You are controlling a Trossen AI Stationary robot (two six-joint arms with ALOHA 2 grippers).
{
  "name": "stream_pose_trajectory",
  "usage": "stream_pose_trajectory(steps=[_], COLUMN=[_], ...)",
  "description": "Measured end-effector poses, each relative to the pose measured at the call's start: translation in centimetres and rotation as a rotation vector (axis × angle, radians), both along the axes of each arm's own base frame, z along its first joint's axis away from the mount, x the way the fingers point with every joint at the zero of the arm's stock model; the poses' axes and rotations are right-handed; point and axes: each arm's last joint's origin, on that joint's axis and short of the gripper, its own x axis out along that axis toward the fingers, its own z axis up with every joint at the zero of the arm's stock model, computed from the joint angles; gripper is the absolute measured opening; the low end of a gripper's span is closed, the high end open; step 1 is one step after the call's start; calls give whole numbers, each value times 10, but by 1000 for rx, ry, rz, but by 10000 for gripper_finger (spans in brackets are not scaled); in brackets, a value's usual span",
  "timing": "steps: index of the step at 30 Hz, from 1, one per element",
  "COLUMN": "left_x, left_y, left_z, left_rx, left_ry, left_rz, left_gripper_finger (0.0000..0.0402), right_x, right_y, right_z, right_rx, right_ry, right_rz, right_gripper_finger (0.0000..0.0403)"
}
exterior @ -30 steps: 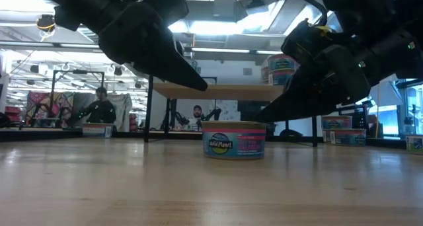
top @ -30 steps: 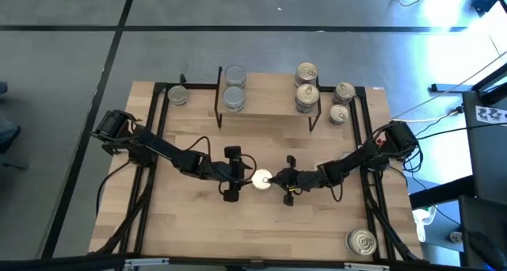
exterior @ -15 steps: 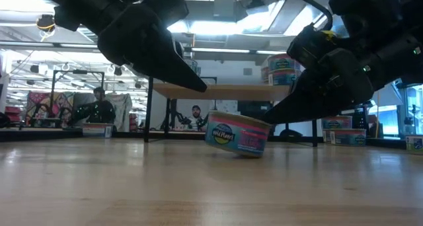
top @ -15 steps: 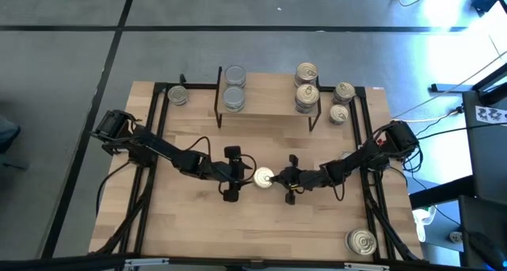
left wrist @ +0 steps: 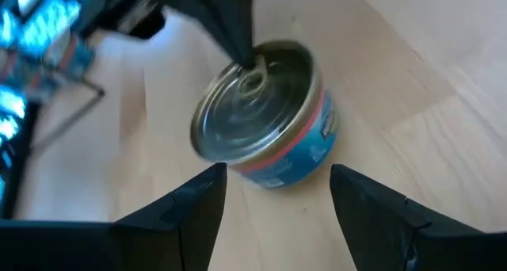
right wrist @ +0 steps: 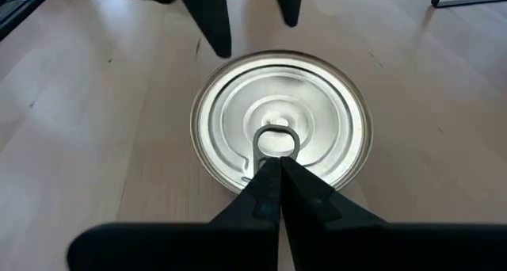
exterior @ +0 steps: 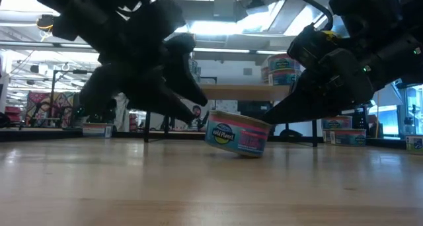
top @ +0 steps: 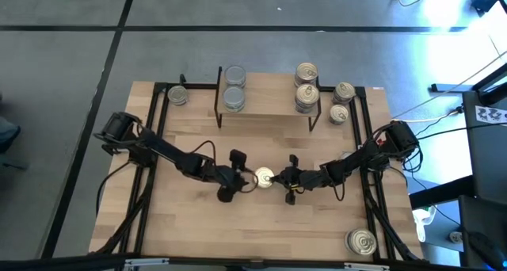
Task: Stack canned seafood by type on shelf
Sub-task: Put the blue pink tuna can on the shelf aligned with the other blue pink tuna can
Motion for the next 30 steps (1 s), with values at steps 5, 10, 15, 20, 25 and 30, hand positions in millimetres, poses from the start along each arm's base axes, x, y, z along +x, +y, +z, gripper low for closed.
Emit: stream_pose_trajectory(steps=[5,10,15,20,25,30], left_x=[2,3,4,8,11,10], left_y=[-2,-2,1,-1,-3,-2], left_z=[1,1,2,7,10,10], left_rx=[146,243,217,178,175,137], left_ry=[-13,2,-7,-27,-13,-8], left_rz=[-105,-164,-136,-112,-110,-80], left_gripper_finger=[224,224,224,224,224,224], right_x=[0,0,0,0,0,0], right_y=[0,0,0,0,0,0], right_z=[0,1,1,0,0,0], right_rx=[3,5,10,12,12,16], right_ry=[-5,-6,-7,-7,-6,-5], right_rz=[0,-1,-3,-4,-4,3], right_gripper_finger=[14,14,14,14,14,14])
